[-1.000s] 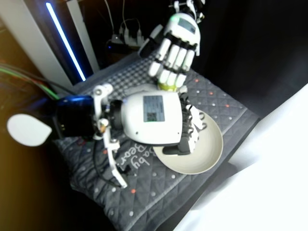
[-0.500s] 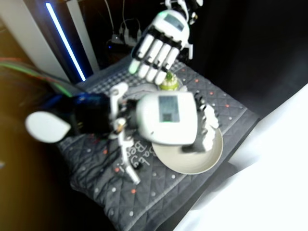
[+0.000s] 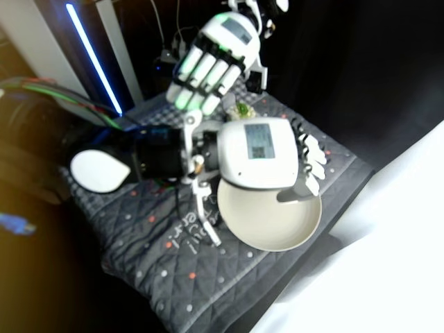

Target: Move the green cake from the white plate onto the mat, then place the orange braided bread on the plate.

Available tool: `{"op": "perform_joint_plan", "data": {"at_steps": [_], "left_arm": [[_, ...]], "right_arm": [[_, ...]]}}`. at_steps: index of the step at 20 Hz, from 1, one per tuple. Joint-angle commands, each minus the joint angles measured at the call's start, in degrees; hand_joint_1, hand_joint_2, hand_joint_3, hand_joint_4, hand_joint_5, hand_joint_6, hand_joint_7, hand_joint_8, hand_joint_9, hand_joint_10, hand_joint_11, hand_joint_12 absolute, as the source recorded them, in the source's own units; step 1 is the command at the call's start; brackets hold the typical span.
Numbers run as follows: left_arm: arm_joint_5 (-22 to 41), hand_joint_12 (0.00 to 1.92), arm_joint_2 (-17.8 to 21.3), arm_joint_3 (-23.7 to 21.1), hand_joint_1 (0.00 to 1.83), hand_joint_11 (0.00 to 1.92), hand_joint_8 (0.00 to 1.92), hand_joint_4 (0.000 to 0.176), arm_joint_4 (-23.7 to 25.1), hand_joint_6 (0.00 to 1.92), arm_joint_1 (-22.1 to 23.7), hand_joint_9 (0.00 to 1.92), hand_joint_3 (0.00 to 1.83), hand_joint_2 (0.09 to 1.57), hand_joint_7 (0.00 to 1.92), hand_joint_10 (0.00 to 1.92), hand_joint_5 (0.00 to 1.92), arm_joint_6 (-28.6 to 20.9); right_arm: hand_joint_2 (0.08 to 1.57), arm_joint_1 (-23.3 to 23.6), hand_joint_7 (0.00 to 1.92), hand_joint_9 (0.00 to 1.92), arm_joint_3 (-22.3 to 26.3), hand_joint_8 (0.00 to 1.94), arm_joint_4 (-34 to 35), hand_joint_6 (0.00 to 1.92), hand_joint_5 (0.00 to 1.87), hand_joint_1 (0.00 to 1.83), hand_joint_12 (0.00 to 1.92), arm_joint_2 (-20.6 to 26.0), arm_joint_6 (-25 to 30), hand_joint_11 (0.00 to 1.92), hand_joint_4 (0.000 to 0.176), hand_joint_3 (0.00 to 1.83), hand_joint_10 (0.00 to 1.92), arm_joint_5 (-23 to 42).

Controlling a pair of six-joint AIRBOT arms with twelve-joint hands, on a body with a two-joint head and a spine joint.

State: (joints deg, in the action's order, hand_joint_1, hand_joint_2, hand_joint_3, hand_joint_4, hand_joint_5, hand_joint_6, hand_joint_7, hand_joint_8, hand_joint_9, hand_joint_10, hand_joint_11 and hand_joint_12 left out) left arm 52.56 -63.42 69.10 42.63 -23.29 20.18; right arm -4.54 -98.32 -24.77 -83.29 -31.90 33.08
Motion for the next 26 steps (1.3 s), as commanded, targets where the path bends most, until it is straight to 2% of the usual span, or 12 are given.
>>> {"op": "perform_joint_plan", "data": {"at_steps": [1, 3, 5, 8, 9, 11, 13, 15, 16, 20, 23, 26], "left_arm": [[5.6, 0.03, 0.2, -0.2, 0.67, 0.18, 0.01, 0.002, -3.2, 0.00, 0.2, 0.43, 0.00, 1.18, 0.52, 0.01, 0.64, -0.4], [5.5, 0.02, 0.2, -0.2, 0.92, 0.11, 0.00, 0.000, -3.6, 0.01, -0.1, 0.33, 0.00, 1.05, 0.46, 0.00, 0.68, -0.4], [5.1, 0.05, 0.4, -0.2, 0.89, 0.18, 0.01, 0.018, -3.6, 0.00, -0.1, 0.40, 0.00, 0.99, 0.53, 0.01, 0.67, -0.8], [4.5, 0.06, 1.0, -0.5, 0.61, 0.19, 0.00, 0.041, -3.8, 0.00, -0.3, 0.46, 0.01, 1.08, 0.55, 0.01, 0.56, -1.1], [4.3, 0.11, 1.3, -0.8, 0.54, 0.27, 0.00, 0.074, -4.1, 0.00, -0.6, 0.53, 0.00, 1.07, 0.59, 0.01, 0.58, -1.1], [4.2, 0.15, 1.7, -1.1, 0.59, 0.30, 0.00, 0.036, -4.7, 0.00, -1.1, 0.63, 0.00, 1.04, 0.68, 0.00, 0.61, -1.1], [4.1, 0.61, 2.0, -1.2, 0.54, 0.17, 0.00, 0.055, -5.3, 0.00, -1.9, 0.55, 0.03, 1.17, 0.59, 0.00, 0.59, -1.1], [3.4, 0.61, 2.7, -1.6, 0.59, 0.23, 0.00, 0.079, -5.5, 0.00, -2.1, 0.57, 0.01, 1.14, 0.60, 0.00, 0.60, -1.1], [3.1, 0.57, 3.3, -1.8, 0.57, 0.25, 0.00, 0.042, -5.6, 0.00, -2.1, 0.59, 0.01, 1.13, 0.63, 0.00, 0.65, -1.1], [2.4, 0.57, 6.6, -2.9, 0.58, 0.15, 0.00, 0.025, -6.2, 0.00, -1.5, 0.65, 0.00, 1.06, 0.70, 0.00, 0.53, -0.9], [2.1, 0.46, 9.0, -3.9, 0.57, 0.15, 0.00, 0.000, -7.4, 0.01, -0.8, 0.56, 0.00, 1.04, 0.65, 0.00, 0.58, 1.2], [3.4, 0.37, 11.1, -4.6, 0.46, 0.23, 0.00, 0.000, -9.5, 0.00, -0.7, 0.51, 0.00, 1.13, 0.56, 0.01, 0.49, 3.3]], "right_arm": [[1.20, 0.7, 0.34, 0.61, 0.7, 0.38, 1.2, 0.11, 0.13, 0.95, 1.34, 0.6, -0.2, 0.32, 0.000, 0.00, 0.86, 6.7], [1.16, 0.7, 0.09, 0.29, 2.5, 0.02, 0.3, 0.00, 0.00, 0.62, 1.10, 1.3, -0.1, 0.02, 0.138, 0.00, 0.18, 7.8], [1.10, 0.7, 0.00, 0.04, 4.6, 0.00, -0.5, 0.00, 0.00, 0.48, 0.78, 3.1, -0.1, 0.00, 0.174, 0.00, 0.01, 8.9], [0.99, 0.7, 0.00, 0.07, 7.5, 0.00, -1.1, 0.00, 0.00, 0.48, 0.78, 5.6, -0.1, 0.00, 0.176, 0.00, 0.01, 9.9], [0.93, 0.7, 0.00, 0.08, 8.5, 0.00, -1.2, 0.00, 0.00, 0.54, 0.87, 6.5, -0.1, 0.00, 0.176, 0.00, 0.01, 10.2], [0.89, 0.7, 0.00, 0.07, 9.8, 0.00, -1.7, 0.00, 0.00, 0.55, 0.87, 8.2, -0.1, 0.00, 0.176, 0.00, 0.00, 10.4], [0.85, 0.7, 0.00, 0.11, 11.4, 0.00, -2.7, 0.00, 0.00, 0.63, 0.90, 10.3, -0.1, 0.00, 0.176, 0.00, 0.01, 10.6], [0.83, 0.7, 0.00, 0.11, 12.8, 0.00, -3.5, 0.00, 0.00, 0.64, 0.87, 12.0, -0.2, 0.00, 0.173, 0.00, 0.01, 10.7], [0.78, 0.7, 0.00, 0.06, 13.5, 0.00, -3.9, 0.00, 0.00, 0.66, 0.58, 13.0, -0.2, 0.00, 0.154, 0.00, 0.01, 10.6], [0.79, 0.7, 0.00, 0.03, 15.5, 0.00, -4.2, 0.00, 0.00, 0.69, 0.68, 16.0, -0.2, 0.00, 0.175, 0.00, 0.00, 10.7], [0.78, 0.7, 0.02, 0.03, 17.7, 0.01, -4.4, 0.00, 0.00, 0.57, 0.46, 19.5, -0.2, 0.00, 0.090, 0.00, 0.01, 11.7], [0.81, 0.7, 0.19, 0.14, 20.5, 0.01, -5.3, 0.04, 0.26, 0.51, 0.41, 22.7, -0.2, 0.00, 0.075, 0.00, 0.01, 12.5]]}}
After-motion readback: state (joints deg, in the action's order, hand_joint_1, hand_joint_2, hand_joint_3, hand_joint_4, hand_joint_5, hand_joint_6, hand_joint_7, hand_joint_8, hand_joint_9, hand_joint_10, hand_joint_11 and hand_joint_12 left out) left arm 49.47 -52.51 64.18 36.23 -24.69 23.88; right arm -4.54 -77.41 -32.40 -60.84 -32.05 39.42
